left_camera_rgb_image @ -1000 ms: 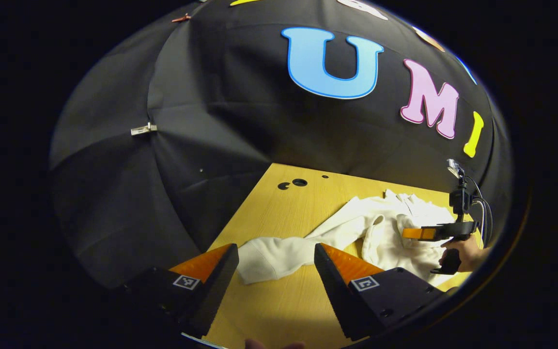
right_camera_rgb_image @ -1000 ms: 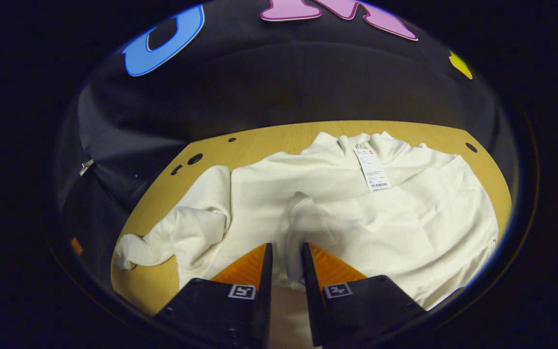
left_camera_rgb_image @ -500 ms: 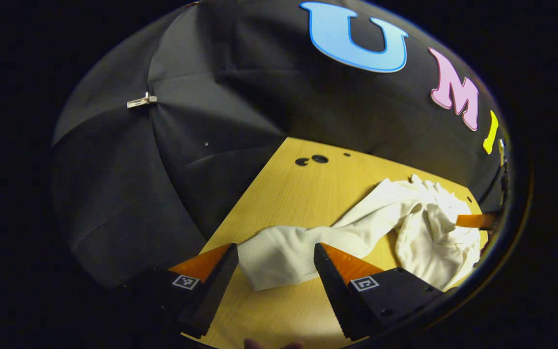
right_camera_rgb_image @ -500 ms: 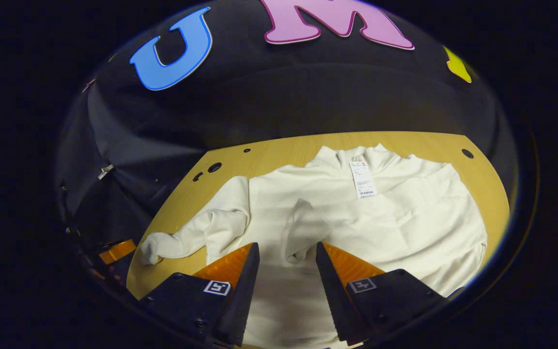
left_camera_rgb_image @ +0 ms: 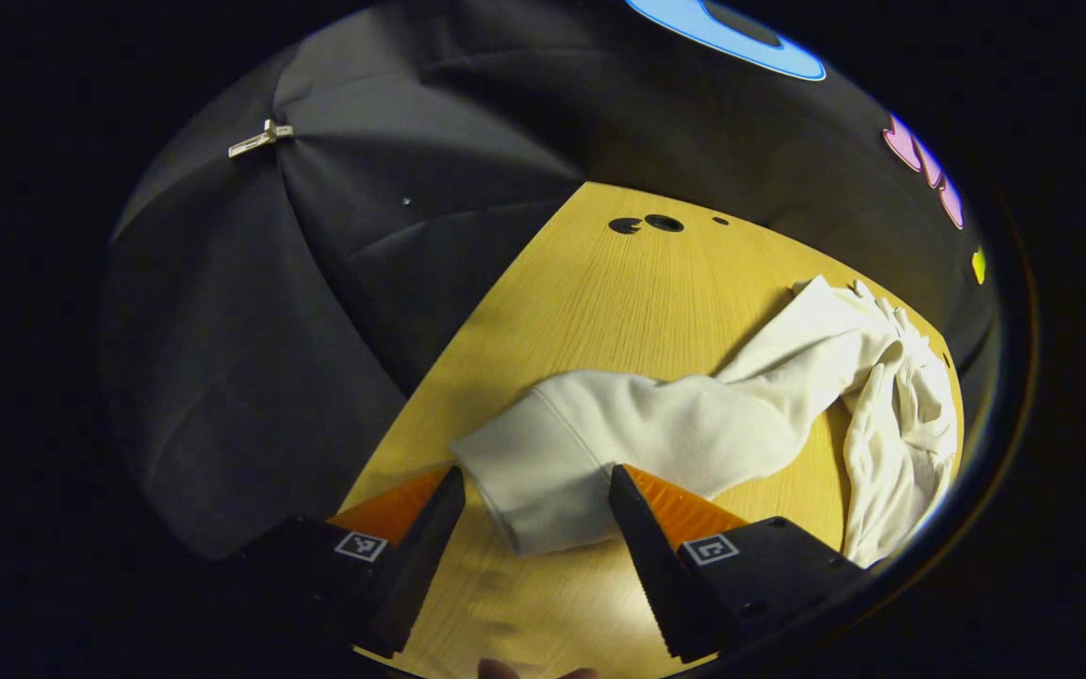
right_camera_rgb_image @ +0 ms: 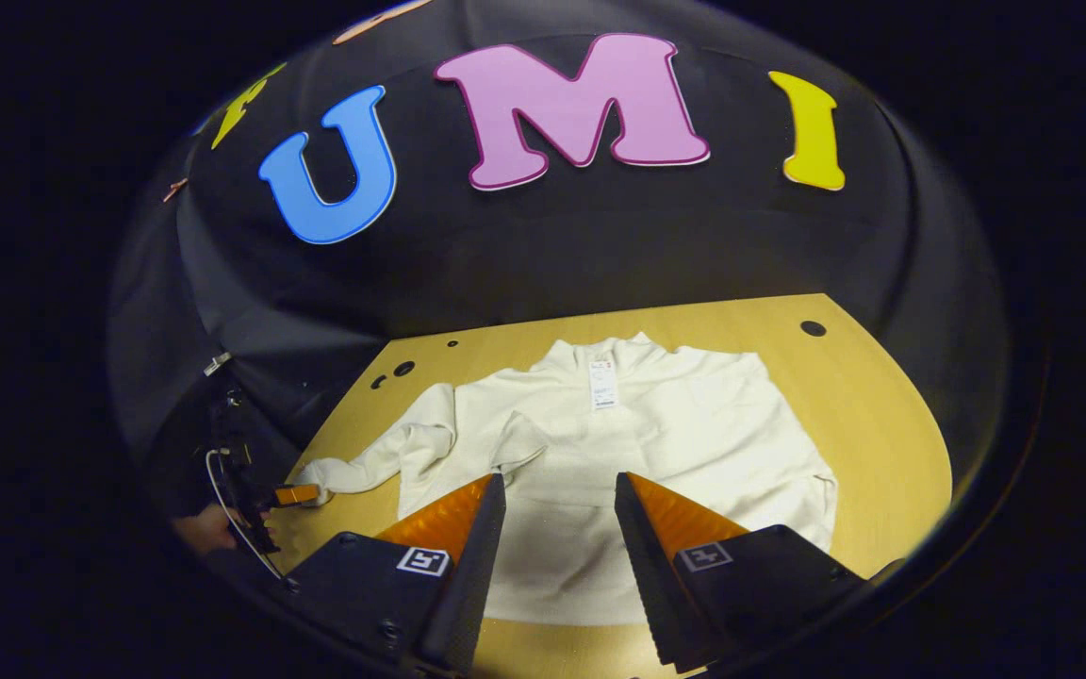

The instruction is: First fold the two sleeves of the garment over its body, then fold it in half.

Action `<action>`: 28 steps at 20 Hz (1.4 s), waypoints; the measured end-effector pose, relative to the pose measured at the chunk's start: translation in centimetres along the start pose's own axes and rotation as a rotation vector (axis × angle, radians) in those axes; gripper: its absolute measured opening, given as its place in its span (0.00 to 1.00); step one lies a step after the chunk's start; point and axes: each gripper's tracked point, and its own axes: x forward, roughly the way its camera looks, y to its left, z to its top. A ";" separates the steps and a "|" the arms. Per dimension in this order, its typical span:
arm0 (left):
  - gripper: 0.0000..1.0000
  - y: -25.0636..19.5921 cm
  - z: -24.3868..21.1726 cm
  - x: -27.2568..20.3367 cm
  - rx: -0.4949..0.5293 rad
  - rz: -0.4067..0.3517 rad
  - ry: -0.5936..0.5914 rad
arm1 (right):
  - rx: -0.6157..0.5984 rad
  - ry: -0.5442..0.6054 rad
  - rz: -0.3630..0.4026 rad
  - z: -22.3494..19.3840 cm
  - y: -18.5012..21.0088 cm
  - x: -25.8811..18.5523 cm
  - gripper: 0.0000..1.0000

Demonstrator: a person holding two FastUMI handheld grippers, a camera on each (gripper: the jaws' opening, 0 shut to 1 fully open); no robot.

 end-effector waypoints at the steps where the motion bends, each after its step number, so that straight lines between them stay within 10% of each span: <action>1: 0.98 0.0 -0.1 0.1 0.002 0.000 0.017 | 0.008 0.000 -0.011 -0.3 -0.8 -1.3 0.72; 7: 0.84 -0.4 -0.3 0.1 0.011 -0.019 0.085 | 0.078 0.008 -0.069 -3.2 -5.2 -7.2 0.72; 12: 0.14 -0.8 0.5 0.1 -0.078 -0.059 0.063 | 0.111 -0.006 -0.132 -4.3 -8.2 -10.4 0.72; 14: 0.07 -0.8 0.6 0.0 -0.083 -0.061 0.056 | 0.116 0.002 -0.133 -4.7 -8.8 -10.6 0.72; 23: 0.06 -3.1 1.6 -1.8 0.024 0.025 -0.032 | 0.103 0.026 -0.089 -4.2 -9.8 -9.6 0.72; 28: 0.06 -8.5 4.7 -5.7 -0.034 -0.116 -0.167 | 0.112 0.035 -0.068 -4.0 -11.0 -9.1 0.72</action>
